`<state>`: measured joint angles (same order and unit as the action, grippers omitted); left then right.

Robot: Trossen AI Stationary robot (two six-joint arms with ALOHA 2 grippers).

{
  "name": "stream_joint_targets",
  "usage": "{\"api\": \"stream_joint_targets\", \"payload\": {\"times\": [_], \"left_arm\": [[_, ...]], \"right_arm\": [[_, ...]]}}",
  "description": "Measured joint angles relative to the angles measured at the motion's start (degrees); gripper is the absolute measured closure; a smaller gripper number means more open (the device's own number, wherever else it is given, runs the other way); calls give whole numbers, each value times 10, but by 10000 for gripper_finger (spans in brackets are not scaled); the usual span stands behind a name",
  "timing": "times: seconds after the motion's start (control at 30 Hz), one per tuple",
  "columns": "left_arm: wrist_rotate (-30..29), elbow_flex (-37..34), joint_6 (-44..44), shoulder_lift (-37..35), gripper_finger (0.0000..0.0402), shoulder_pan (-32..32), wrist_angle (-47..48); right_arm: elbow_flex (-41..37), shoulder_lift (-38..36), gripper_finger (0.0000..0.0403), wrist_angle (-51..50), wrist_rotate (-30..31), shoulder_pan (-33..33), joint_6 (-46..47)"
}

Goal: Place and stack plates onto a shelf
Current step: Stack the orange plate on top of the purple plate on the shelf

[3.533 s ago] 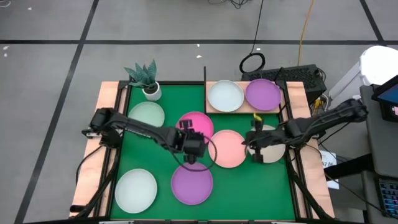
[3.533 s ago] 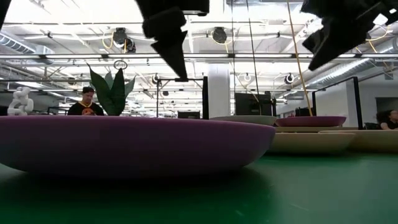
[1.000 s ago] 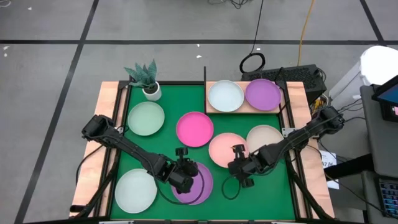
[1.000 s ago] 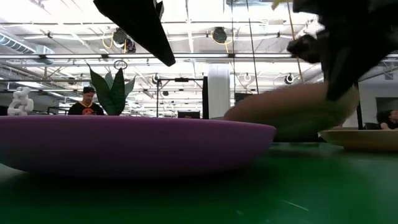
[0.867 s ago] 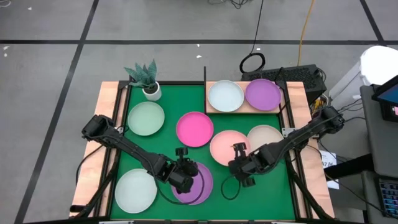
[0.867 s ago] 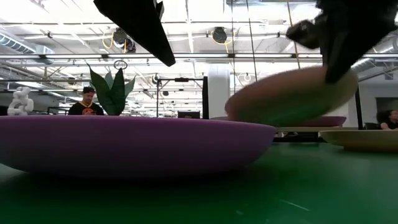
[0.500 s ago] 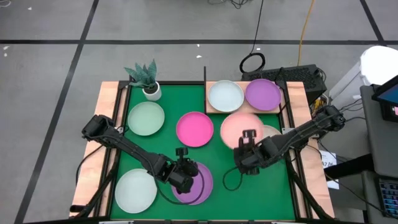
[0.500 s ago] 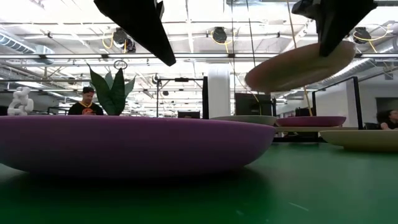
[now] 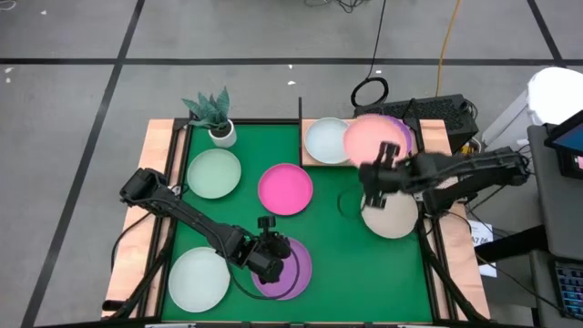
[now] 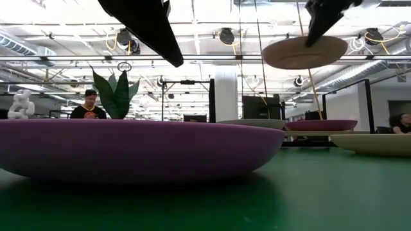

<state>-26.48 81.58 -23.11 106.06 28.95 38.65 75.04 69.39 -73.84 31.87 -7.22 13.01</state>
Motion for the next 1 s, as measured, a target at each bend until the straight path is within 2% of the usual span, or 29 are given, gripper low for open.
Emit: {"api": "stream_joint_targets", "payload": {"times": [0.17,0.43,0.53,1.0], "left_arm": [[0,0,2,0,282,0,-13],[4,0,5,0,282,0,-23],[5,0,5,0,282,0,-23],[7,0,5,0,282,0,-23]], "right_arm": [[-43,-47,403,68,-5,91,-58],[-151,-71,403,205,-106,223,-149],[-183,-71,403,229,-126,258,-166],[-257,-71,399,280,-127,368,-207]]}}
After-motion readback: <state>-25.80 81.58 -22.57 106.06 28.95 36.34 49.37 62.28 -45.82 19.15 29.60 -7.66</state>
